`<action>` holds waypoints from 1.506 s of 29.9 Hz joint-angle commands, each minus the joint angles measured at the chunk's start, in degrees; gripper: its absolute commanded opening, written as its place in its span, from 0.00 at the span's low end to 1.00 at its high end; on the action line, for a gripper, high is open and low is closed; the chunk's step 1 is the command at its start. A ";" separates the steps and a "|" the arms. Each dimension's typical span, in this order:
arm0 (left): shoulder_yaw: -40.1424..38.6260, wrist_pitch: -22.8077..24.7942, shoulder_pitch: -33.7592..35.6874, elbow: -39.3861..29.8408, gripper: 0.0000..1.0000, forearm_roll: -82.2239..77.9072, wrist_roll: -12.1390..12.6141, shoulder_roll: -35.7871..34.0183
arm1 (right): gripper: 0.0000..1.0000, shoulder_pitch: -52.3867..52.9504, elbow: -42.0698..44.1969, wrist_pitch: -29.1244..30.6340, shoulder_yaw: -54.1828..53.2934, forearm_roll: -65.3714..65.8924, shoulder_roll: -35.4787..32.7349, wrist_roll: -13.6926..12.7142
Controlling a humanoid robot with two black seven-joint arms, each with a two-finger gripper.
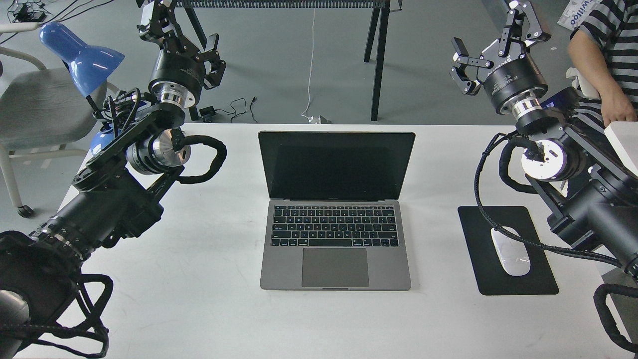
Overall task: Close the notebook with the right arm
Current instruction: 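Raise the right gripper and swing it over the laptop's screen top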
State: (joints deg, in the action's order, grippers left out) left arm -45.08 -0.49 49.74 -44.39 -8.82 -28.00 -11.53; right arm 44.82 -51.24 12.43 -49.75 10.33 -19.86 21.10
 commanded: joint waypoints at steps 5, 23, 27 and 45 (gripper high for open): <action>-0.09 -0.48 0.00 0.00 1.00 -0.23 0.00 0.10 | 1.00 0.09 0.00 -0.04 0.01 0.04 0.00 0.00; 0.00 -0.04 0.00 0.00 1.00 -0.23 0.00 -0.07 | 1.00 24.16 17.57 -2.24 40.16 5.58 4.30 -0.88; 0.00 -0.04 0.00 0.00 1.00 -0.23 0.00 -0.07 | 1.00 26.36 18.98 -2.15 44.46 6.81 5.97 -0.88; 0.00 -0.04 0.00 0.00 1.00 -0.23 0.00 -0.07 | 1.00 27.33 32.26 -1.01 67.85 9.89 19.86 -0.88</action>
State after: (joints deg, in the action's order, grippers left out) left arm -45.09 -0.52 49.75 -44.38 -9.05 -28.00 -11.60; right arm 72.07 -18.90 11.15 16.64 20.12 -0.38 20.20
